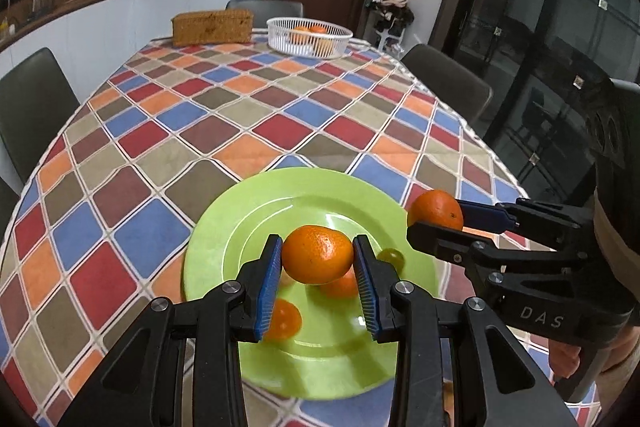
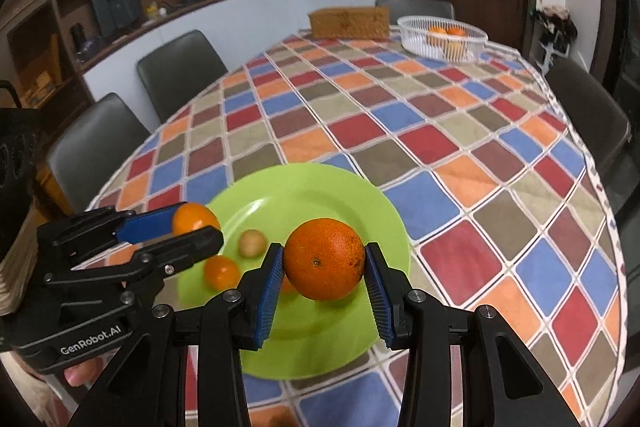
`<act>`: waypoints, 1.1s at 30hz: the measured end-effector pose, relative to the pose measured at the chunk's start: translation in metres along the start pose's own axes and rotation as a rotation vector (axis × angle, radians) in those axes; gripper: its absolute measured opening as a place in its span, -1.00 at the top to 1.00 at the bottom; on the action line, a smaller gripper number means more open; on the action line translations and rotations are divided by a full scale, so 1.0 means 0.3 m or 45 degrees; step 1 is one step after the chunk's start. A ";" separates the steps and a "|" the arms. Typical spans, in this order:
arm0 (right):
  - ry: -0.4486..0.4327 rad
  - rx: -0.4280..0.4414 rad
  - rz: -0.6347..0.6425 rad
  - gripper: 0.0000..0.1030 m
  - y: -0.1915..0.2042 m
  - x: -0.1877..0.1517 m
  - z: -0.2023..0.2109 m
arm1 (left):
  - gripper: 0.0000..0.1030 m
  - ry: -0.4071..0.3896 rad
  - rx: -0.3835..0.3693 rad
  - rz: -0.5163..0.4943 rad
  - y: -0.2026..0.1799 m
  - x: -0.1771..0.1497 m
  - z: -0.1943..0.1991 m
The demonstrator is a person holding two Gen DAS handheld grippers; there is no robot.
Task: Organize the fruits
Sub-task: 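Carry the tangerine and orange onto the green plate and open both grippers, then withdraw both open grippers from the plate toward the dark plums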
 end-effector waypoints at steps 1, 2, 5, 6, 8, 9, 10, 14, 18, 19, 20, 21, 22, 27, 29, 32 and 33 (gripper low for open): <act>0.006 0.001 -0.006 0.20 -0.004 0.002 -0.012 | 0.32 0.016 0.003 -0.001 0.002 0.004 -0.020; 0.020 -0.001 -0.014 0.20 -0.012 0.002 -0.032 | 0.32 0.027 0.009 -0.008 0.001 0.007 -0.035; 0.048 -0.011 -0.025 0.20 -0.021 0.001 -0.075 | 0.32 0.060 0.028 -0.026 -0.002 0.006 -0.079; 0.057 -0.011 -0.031 0.20 -0.022 0.001 -0.087 | 0.32 0.071 0.025 -0.021 0.001 0.008 -0.091; 0.078 -0.010 -0.040 0.20 -0.023 -0.002 -0.110 | 0.32 0.090 0.027 0.001 0.013 0.008 -0.115; 0.082 -0.016 -0.046 0.20 -0.026 -0.004 -0.120 | 0.32 0.095 0.022 0.009 0.018 0.012 -0.124; 0.087 -0.013 -0.051 0.20 -0.031 -0.004 -0.126 | 0.32 0.101 0.010 0.020 0.022 0.013 -0.130; 0.102 -0.010 -0.081 0.19 -0.044 -0.006 -0.140 | 0.21 0.108 0.019 0.018 0.025 0.010 -0.128; 0.091 -0.025 -0.083 0.18 -0.049 -0.006 -0.125 | 0.19 0.085 0.064 -0.019 0.019 0.007 -0.088; 0.080 -0.029 -0.081 0.18 -0.049 -0.007 -0.111 | 0.19 0.080 0.072 -0.020 0.019 0.007 -0.080; 0.071 -0.030 -0.079 0.18 -0.048 -0.006 -0.100 | 0.19 0.071 0.081 -0.023 0.015 0.005 -0.060; 0.059 -0.034 -0.078 0.18 -0.046 -0.007 -0.083 | 0.19 0.065 0.083 -0.023 0.013 0.007 -0.051; 0.051 -0.036 -0.080 0.18 -0.045 -0.008 -0.069 | 0.19 0.055 0.092 -0.026 0.006 0.006 -0.028; -0.006 -0.051 -0.057 0.18 -0.018 -0.015 0.026 | 0.19 0.004 0.120 -0.051 -0.036 0.004 0.068; -0.033 -0.054 -0.041 0.18 -0.005 -0.020 0.069 | 0.19 -0.019 0.121 -0.060 -0.054 -0.002 0.113; -0.080 -0.061 -0.024 0.17 0.016 -0.028 0.144 | 0.18 -0.049 0.145 -0.071 -0.076 -0.016 0.182; -0.092 -0.063 -0.019 0.15 0.021 -0.030 0.165 | 0.17 -0.060 0.154 -0.073 -0.081 -0.020 0.202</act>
Point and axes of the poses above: each gripper's, at about its wrist camera, not at the fingertips, and z roughly against the way its jaws point, y to its left, x to its top, the point moved 1 cm from there along -z, roughly the way its jaws point, and after that the axes turned 5 degrees about -x, right-handed, at the moved point
